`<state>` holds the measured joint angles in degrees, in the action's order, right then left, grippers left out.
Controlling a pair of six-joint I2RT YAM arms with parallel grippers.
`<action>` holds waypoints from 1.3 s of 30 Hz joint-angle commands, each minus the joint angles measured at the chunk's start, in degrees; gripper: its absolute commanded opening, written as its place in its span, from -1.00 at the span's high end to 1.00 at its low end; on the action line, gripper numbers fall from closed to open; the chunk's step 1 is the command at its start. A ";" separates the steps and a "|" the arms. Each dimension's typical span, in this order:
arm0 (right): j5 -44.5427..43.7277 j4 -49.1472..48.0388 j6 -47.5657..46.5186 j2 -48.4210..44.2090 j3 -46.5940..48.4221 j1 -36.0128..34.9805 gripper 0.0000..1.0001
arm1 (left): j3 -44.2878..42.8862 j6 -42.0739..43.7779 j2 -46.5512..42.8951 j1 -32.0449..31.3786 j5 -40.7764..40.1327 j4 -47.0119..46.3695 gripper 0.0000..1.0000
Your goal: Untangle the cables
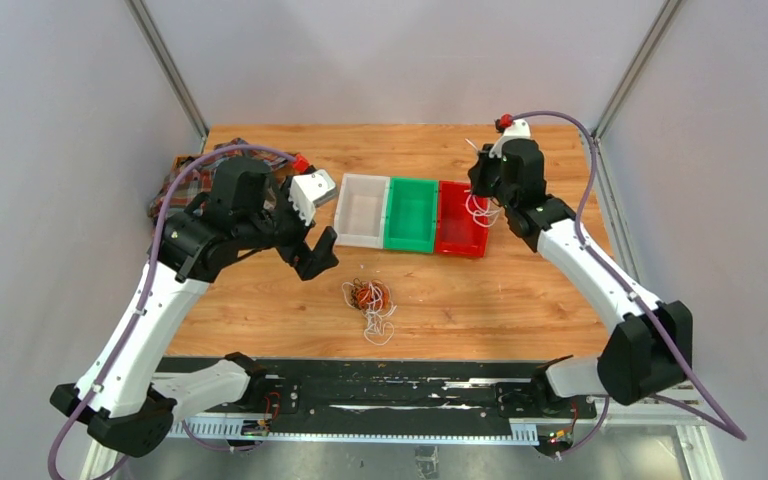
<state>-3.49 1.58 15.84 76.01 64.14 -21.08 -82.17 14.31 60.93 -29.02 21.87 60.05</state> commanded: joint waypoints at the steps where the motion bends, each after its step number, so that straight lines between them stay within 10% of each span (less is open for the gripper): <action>1: 0.35 -0.39 2.08 4.21 1.65 0.95 0.99 | 0.31 0.26 -1.04 0.01 -0.19 -1.17 -0.96; 25: -6.87 1.98 5.54 14.75 -3.80 -0.89 0.99 | 1.42 2.35 1.49 0.01 0.10 -0.35 -0.96; 39: -0.21 1.18 4.22 9.56 8.13 -0.86 0.99 | 1.66 4.57 1.07 0.01 -0.11 0.40 -0.96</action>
<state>-5.48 4.91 19.88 88.95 67.35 -21.34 -80.71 17.47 62.74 -29.02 21.61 60.12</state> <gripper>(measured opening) 0.011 0.979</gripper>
